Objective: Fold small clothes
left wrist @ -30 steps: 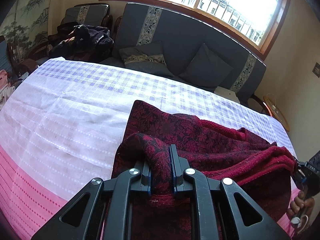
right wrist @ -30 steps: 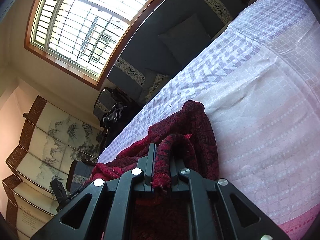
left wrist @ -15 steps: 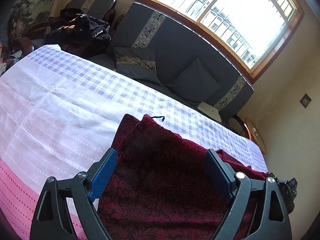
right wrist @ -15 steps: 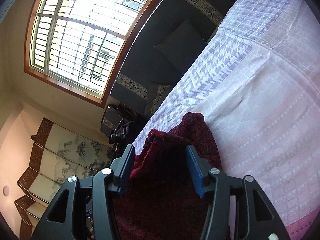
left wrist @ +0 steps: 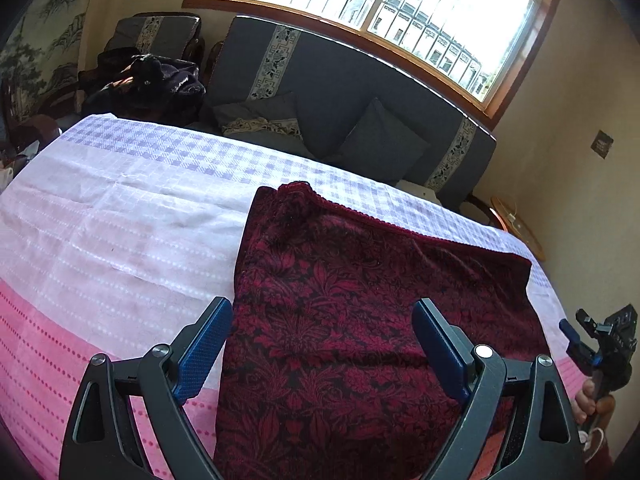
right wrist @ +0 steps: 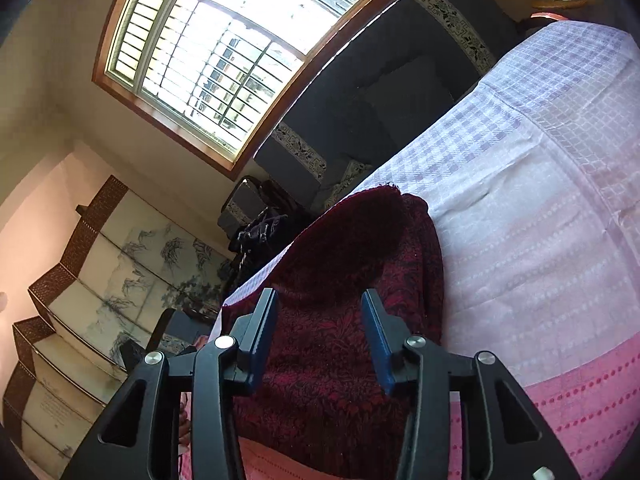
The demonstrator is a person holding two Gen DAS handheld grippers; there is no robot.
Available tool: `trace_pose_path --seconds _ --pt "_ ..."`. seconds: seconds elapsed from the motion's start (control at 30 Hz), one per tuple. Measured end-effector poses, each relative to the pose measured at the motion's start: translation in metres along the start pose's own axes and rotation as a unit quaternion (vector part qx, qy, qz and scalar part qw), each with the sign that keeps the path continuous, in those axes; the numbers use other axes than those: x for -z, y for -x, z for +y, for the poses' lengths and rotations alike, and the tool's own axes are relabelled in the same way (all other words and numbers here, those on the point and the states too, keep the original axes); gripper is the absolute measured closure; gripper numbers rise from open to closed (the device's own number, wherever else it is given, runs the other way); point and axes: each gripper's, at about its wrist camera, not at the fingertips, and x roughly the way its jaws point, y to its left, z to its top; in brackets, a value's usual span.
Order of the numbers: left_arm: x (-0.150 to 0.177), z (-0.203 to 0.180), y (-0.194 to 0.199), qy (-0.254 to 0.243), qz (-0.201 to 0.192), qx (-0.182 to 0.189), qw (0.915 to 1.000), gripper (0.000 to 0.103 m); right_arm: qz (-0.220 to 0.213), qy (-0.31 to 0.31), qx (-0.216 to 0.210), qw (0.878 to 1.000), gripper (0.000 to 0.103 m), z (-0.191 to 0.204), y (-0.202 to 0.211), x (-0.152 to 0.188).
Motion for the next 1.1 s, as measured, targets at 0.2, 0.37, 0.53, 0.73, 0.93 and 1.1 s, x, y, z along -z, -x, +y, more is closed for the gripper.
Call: trace_pose_path --seconds 0.2,0.37,0.53,0.73,0.93,1.1 --pt "0.036 0.001 0.008 -0.039 0.009 -0.045 0.9982 0.012 0.046 0.146 0.055 0.987 0.069 0.048 -0.005 0.051" --pt "0.061 0.004 -0.001 -0.050 0.039 -0.080 0.9948 0.012 0.091 0.198 0.096 0.971 0.070 0.053 -0.029 0.083" --pt "0.080 0.013 -0.012 -0.046 0.071 -0.104 0.9910 0.013 0.118 0.183 0.116 0.969 0.072 0.037 -0.039 0.092" --pt "0.077 0.002 0.011 -0.051 0.033 -0.140 0.9883 0.014 0.105 0.184 0.117 0.970 0.070 0.046 -0.029 0.087" --pt "0.069 -0.033 0.042 -0.080 -0.039 -0.126 0.9880 0.014 0.089 0.228 0.046 0.969 0.073 0.113 -0.038 0.090" --pt "0.075 -0.026 0.021 -0.079 -0.003 -0.123 0.9893 0.014 0.147 0.246 -0.001 0.958 0.090 0.159 -0.103 0.114"
